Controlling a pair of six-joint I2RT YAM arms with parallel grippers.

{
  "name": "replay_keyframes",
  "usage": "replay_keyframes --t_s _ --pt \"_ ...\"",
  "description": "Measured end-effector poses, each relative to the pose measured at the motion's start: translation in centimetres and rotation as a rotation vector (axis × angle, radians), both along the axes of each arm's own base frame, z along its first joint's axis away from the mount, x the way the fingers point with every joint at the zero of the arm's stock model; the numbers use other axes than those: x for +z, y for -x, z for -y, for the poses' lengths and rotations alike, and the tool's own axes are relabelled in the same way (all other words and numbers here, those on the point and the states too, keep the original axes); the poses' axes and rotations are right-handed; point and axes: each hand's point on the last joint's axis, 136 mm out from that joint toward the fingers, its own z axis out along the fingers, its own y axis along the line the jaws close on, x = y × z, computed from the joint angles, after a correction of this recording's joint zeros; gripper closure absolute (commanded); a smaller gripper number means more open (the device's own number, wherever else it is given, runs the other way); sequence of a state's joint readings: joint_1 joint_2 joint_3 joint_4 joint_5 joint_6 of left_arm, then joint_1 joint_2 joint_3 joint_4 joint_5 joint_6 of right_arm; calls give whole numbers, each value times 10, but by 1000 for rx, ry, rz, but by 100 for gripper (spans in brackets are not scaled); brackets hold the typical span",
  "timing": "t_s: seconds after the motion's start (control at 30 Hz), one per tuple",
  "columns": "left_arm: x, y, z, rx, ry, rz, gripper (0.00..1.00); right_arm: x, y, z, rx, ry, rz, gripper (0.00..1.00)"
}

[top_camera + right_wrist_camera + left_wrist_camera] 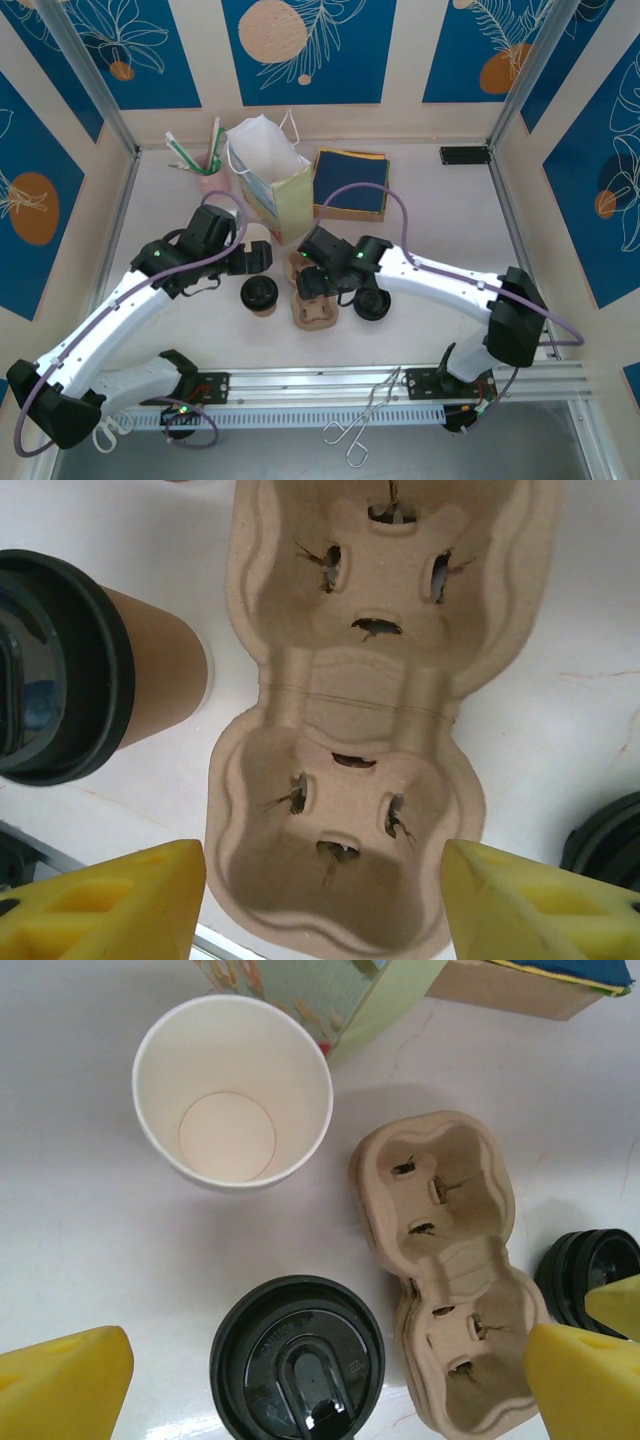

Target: Pack the takeout coffee

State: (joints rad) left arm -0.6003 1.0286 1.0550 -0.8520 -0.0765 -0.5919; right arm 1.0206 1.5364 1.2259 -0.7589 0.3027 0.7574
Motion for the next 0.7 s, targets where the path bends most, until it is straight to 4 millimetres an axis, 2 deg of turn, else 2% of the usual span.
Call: replay_keyframes --t_s 0.27,0.4,0.7 --pt "-10 6 -5 -15 -8 21 0 -25 -9 -13 -14 89 -77 44" --pt "-8 6 -7 -19 -12 44 0 -36 -14 -14 -31 115 -121 47" --pt "-7 6 -7 -31 -7 69 0 -44 -19 -12 -48 139 -175 48"
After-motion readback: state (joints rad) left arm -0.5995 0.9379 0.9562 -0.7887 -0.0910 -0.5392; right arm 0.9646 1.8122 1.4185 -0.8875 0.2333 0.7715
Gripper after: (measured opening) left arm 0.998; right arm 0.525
